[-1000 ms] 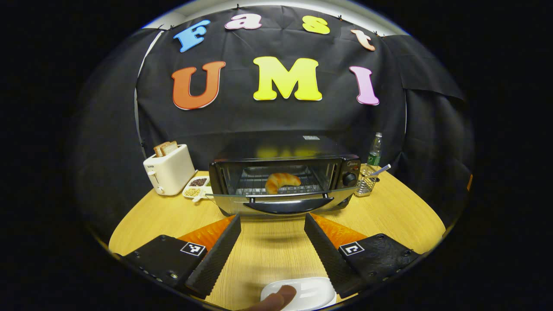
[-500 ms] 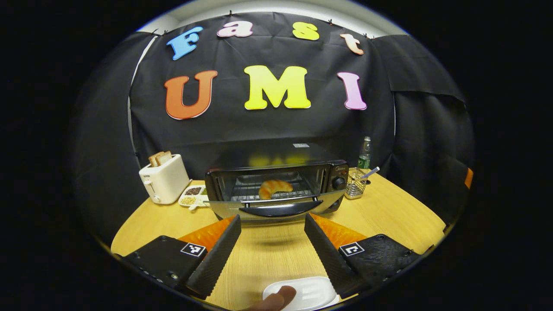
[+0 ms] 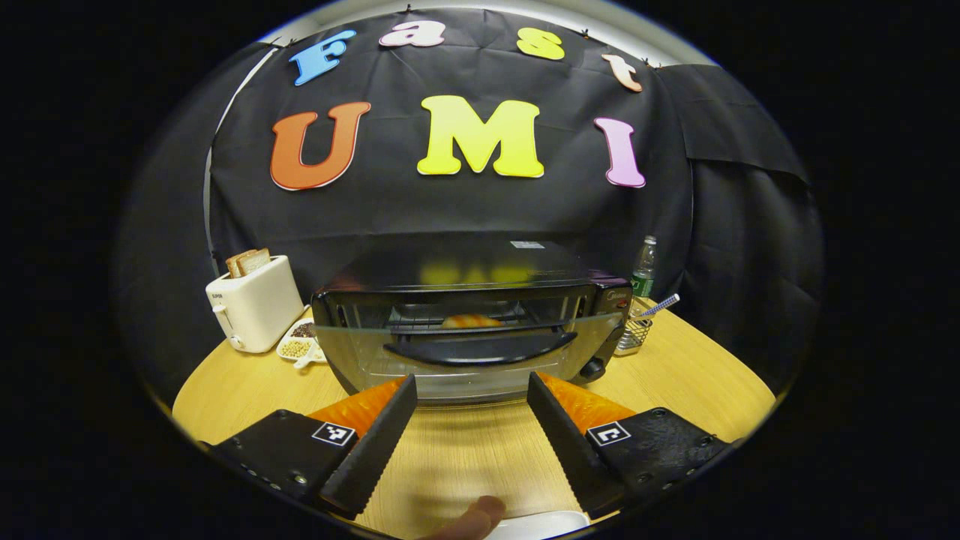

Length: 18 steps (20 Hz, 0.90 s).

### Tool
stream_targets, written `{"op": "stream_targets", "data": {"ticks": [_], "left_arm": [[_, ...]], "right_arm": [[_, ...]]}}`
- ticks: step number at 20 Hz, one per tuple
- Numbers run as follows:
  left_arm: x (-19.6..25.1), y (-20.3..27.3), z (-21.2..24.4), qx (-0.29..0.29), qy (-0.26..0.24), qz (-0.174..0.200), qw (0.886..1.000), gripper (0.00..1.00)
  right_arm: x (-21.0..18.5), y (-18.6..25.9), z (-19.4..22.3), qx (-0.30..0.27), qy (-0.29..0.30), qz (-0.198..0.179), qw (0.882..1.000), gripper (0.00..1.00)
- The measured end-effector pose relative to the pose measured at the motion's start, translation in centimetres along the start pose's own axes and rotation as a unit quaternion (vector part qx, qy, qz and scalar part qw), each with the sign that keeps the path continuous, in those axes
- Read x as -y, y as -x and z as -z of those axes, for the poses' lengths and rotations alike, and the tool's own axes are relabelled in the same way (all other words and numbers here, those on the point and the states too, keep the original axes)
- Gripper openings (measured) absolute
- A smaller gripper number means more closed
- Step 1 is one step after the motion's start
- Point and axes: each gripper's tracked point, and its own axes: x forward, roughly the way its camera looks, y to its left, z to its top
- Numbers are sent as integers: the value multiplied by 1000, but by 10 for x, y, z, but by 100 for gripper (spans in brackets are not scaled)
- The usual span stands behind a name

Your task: Open the electric oven with the left hand, put the food in, and close the electric oven.

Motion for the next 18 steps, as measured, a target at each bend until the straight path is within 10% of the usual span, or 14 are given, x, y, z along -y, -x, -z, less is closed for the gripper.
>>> {"op": "stream_targets", "data": {"ticks": [18], "left_arm": [[-8, 155, -58, 100, -20, -23, 995, 95]], "right_arm": [[-35, 42, -27, 25, 26, -20, 999, 97]]}}
